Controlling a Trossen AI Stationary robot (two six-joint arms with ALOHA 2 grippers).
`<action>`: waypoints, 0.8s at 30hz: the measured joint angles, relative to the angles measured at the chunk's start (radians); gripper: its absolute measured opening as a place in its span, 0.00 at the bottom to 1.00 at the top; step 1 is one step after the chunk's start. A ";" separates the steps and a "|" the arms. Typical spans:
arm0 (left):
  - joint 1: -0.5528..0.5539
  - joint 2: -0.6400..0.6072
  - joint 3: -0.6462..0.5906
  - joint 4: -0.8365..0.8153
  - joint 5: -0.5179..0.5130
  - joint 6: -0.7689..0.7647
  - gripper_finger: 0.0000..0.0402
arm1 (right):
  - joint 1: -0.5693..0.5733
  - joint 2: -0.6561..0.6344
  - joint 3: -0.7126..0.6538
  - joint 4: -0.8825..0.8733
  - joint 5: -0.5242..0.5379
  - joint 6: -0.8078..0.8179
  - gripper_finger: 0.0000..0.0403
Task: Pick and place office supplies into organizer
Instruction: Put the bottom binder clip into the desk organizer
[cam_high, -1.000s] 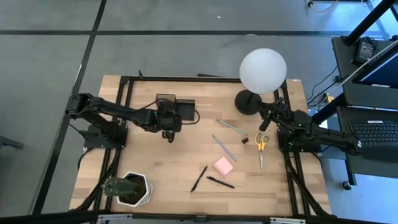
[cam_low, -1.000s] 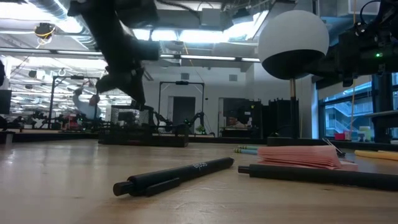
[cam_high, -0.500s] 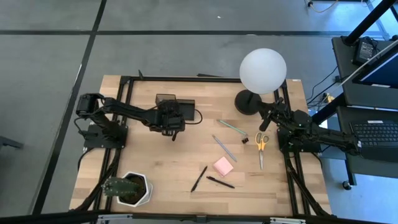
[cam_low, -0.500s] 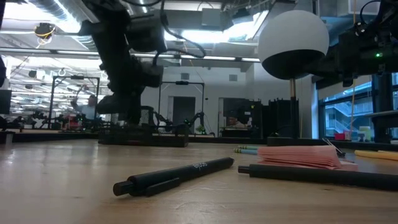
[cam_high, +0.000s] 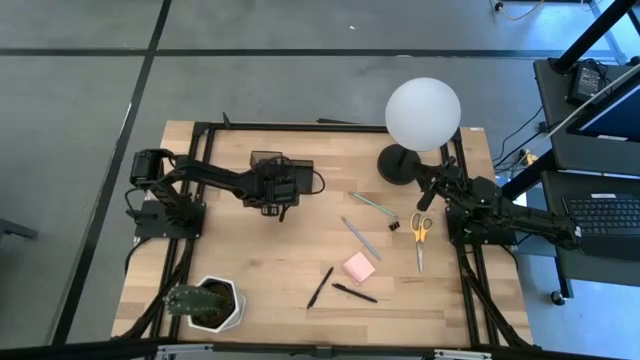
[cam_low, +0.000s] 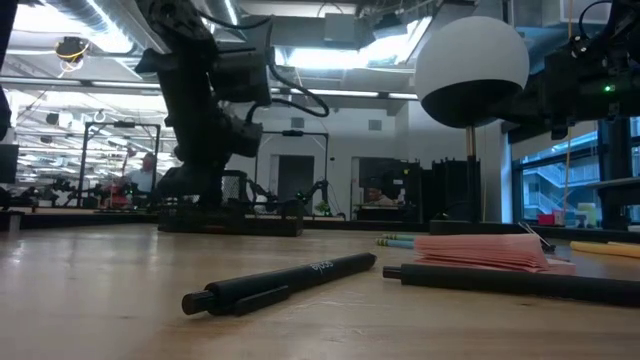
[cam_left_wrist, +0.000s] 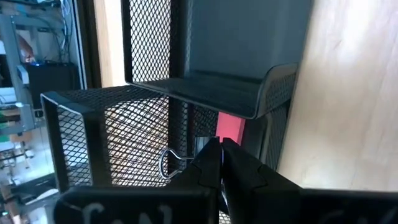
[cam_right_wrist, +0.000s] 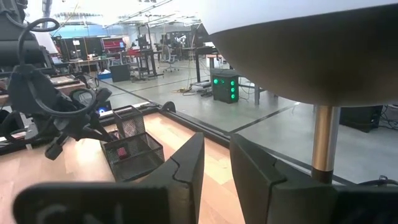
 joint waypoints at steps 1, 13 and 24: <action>0.000 0.000 0.000 0.004 0.008 0.000 0.01 | 0.000 0.000 0.000 0.000 0.000 0.000 0.20; 0.019 -0.001 -0.022 0.046 0.048 -0.009 0.01 | 0.000 0.000 0.000 0.000 0.000 0.000 0.20; 0.047 -0.011 -0.152 0.201 0.017 -0.012 0.01 | 0.000 0.000 0.000 0.000 0.000 0.000 0.20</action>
